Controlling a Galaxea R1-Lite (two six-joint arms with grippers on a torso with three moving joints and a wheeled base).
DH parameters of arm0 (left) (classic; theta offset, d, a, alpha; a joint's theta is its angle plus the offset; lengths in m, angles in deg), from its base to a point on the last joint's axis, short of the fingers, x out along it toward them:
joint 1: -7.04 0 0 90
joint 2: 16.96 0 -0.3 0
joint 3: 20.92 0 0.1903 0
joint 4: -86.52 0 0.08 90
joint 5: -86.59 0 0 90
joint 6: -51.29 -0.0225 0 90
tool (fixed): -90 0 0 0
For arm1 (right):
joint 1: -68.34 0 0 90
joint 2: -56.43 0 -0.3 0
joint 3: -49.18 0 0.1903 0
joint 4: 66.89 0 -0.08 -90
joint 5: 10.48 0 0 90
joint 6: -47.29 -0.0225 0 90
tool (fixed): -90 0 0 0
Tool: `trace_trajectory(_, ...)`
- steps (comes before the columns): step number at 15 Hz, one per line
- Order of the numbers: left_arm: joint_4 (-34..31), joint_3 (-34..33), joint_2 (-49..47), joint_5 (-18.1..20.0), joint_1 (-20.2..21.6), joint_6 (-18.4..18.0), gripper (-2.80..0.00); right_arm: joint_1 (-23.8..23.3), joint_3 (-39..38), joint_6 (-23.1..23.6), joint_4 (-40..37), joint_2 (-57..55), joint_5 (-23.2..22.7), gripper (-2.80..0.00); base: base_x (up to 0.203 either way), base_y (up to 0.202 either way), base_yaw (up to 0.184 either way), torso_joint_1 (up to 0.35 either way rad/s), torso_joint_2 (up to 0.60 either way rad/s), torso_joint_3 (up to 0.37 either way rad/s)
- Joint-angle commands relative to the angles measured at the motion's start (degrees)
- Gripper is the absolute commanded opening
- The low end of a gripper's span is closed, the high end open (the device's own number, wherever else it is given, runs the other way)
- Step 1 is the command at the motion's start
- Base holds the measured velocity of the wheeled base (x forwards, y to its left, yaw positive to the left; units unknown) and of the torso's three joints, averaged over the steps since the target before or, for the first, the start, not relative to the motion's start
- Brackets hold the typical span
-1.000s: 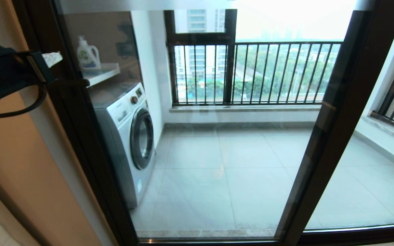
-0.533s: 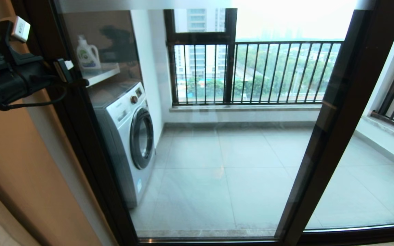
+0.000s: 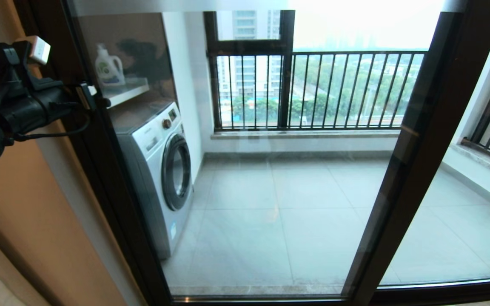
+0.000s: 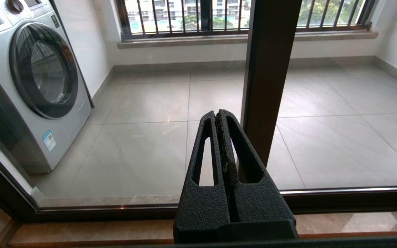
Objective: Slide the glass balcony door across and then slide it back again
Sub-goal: Open the slid door
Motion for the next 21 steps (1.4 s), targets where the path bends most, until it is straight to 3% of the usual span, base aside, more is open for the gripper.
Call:
trace_trajectory(1,0.4,-1.6,-0.2,0.1,0.0,-0.1,-2.8,0.0,-0.7,0.1,0.0,0.0,0.0,-2.8,0.0,0.0,0.0,0.0,0.0,0.0)
trace_trajectory(7,0.7,-6.7,-1.0,-0.2,0.0,-0.4,-2.8,0.0,-0.7,0.1,0.0,0.0,0.0,-2.8,0.0,0.0,0.0,0.0,0.0,0.0)
trace_trajectory(21,4.6,-11.2,-1.8,0.0,3.8,-1.2,-2.8,0.0,-0.7,0.0,0.0,0.0,0.0,-2.8,0.0,0.0,0.0,0.0,0.0,0.0)
